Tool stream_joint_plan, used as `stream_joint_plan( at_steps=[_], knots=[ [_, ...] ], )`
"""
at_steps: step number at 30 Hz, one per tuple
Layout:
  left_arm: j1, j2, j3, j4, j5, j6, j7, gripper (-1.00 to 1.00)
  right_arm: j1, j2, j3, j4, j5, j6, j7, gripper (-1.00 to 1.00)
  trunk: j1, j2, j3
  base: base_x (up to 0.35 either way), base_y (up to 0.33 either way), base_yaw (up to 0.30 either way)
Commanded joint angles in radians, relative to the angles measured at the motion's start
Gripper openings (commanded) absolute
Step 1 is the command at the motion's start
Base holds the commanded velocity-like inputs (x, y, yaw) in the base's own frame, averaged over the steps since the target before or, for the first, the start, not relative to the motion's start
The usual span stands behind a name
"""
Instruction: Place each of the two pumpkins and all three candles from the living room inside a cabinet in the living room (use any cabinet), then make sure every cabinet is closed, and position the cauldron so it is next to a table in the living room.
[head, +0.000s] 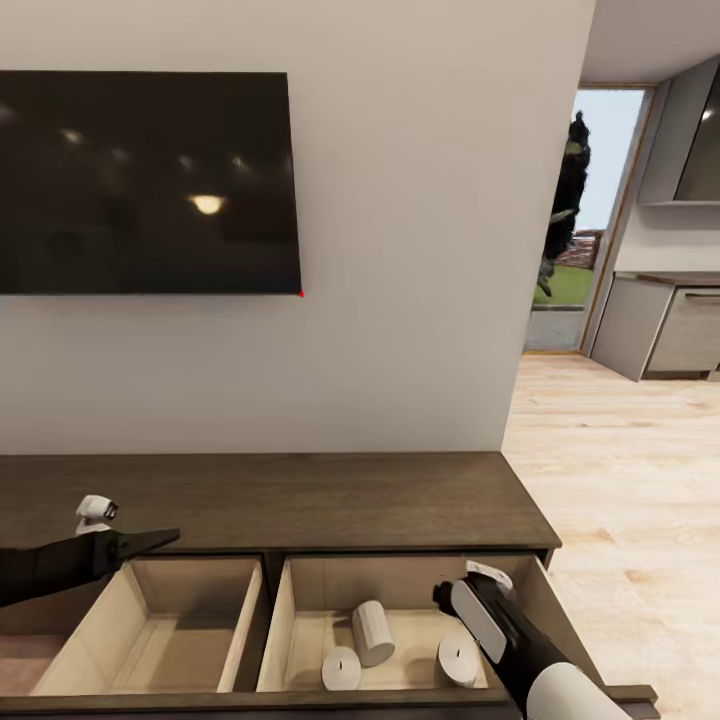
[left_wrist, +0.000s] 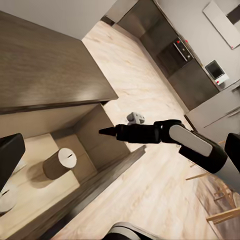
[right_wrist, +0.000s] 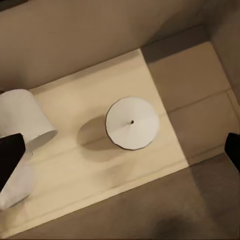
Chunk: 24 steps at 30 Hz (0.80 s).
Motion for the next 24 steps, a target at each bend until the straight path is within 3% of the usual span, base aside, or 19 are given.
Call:
stream_joint_plan(
  at_steps=[1, 7, 12, 13, 16, 19, 24],
  knots=[
    [0.0, 0.0, 0.0, 0.0, -0.009, 0.0, 0.001, 1.0, 0.004, 0.0, 0.001, -0.041, -0.001, 0.019, -0.001, 1.0, -0.004, 0.007, 0.003, 0.0, 0.0, 0.0],
    [-0.001, -0.008, 0.003, 0.0, -0.14, 0.0, 0.003, 1.0, 0.018, 0.001, -0.002, -0.219, -0.007, 0.186, -0.008, 1.0, -0.027, 0.049, 0.022, 0.0, 0.0, 0.0],
    [-0.001, -0.012, 0.003, 0.0, -0.258, 0.0, 0.005, 1.0, 0.019, 0.002, -0.003, -0.236, -0.015, 0.211, -0.009, 1.0, -0.046, 0.084, 0.038, 0.0, 0.0, 0.0],
    [-0.001, -0.016, 0.003, 0.0, -0.299, 0.0, 0.005, 1.0, 0.019, 0.002, -0.004, -0.235, -0.016, 0.213, -0.009, 1.0, -0.05, 0.091, 0.041, 0.0, 0.0, 0.0],
    [-0.001, -0.04, 0.001, 0.0, -0.363, 0.0, 0.006, 1.0, 0.019, 0.002, -0.006, -0.233, -0.017, 0.215, -0.008, 1.0, -0.061, 0.112, 0.05, 0.0, 0.0, 0.0],
    [-0.001, -0.053, 0.001, 0.0, -0.399, 0.0, 0.007, 1.0, 0.019, 0.002, -0.007, -0.23, -0.017, 0.215, -0.008, 1.0, -0.073, 0.133, 0.06, -0.117, 0.0, 0.0],
    [-0.001, -0.057, 0.001, 0.0, -0.41, 0.0, 0.007, 1.0, 0.019, 0.002, -0.007, -0.229, -0.017, 0.215, -0.007, 1.0, -0.092, 0.168, 0.075, -0.157, 0.0, 0.0]
  ],
)
